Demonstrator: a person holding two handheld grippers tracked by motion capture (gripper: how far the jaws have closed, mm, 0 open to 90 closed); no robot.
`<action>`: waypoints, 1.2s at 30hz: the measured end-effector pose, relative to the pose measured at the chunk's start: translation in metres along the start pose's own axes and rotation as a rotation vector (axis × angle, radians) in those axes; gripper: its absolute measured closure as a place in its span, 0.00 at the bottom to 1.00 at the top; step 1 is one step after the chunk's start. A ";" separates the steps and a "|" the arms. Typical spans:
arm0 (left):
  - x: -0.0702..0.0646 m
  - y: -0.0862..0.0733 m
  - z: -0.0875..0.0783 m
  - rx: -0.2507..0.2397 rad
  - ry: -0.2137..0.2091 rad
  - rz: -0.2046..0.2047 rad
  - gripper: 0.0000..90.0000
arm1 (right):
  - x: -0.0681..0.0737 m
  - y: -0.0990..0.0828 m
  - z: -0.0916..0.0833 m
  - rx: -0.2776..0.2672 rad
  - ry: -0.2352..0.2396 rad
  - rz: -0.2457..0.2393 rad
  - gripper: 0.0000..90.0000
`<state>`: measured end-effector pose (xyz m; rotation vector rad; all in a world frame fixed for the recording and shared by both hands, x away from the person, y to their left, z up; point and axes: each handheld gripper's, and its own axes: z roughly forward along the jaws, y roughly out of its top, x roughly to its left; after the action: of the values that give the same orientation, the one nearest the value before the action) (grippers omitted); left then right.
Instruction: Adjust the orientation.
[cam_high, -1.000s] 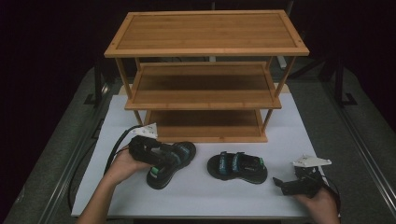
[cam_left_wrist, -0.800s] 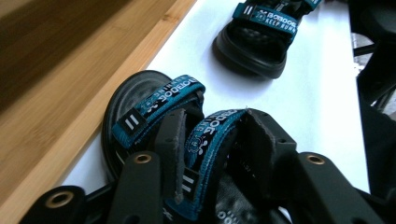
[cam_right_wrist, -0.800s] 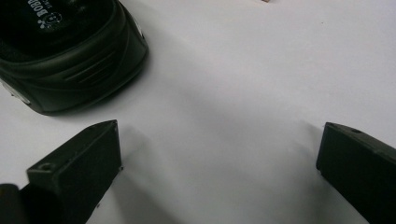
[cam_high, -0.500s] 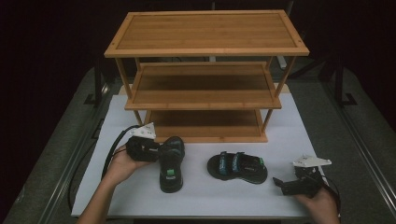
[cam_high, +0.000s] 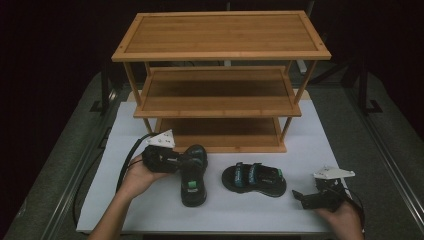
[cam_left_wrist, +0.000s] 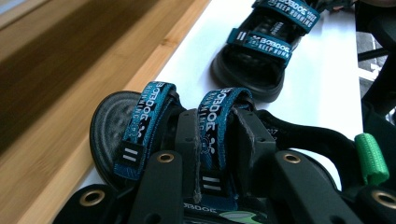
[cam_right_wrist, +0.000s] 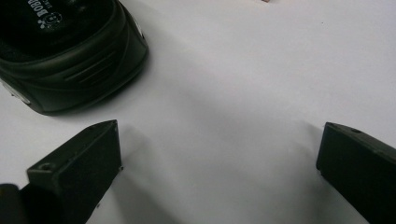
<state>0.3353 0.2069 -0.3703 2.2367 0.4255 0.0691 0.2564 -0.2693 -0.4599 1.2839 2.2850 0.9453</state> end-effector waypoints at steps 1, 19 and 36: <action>-0.001 0.001 0.003 0.001 -0.006 0.005 0.81 | 0.000 0.000 0.000 0.000 0.000 0.000 0.00; -0.009 0.001 0.028 0.021 -0.011 0.028 0.80 | 0.000 0.000 0.000 -0.001 0.000 0.000 0.00; -0.006 -0.006 0.014 -0.002 0.044 -0.055 0.18 | 0.000 0.000 0.000 -0.001 0.000 -0.001 0.00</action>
<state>0.3310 0.1985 -0.3831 2.2232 0.5098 0.0902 0.2562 -0.2693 -0.4599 1.2827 2.2843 0.9464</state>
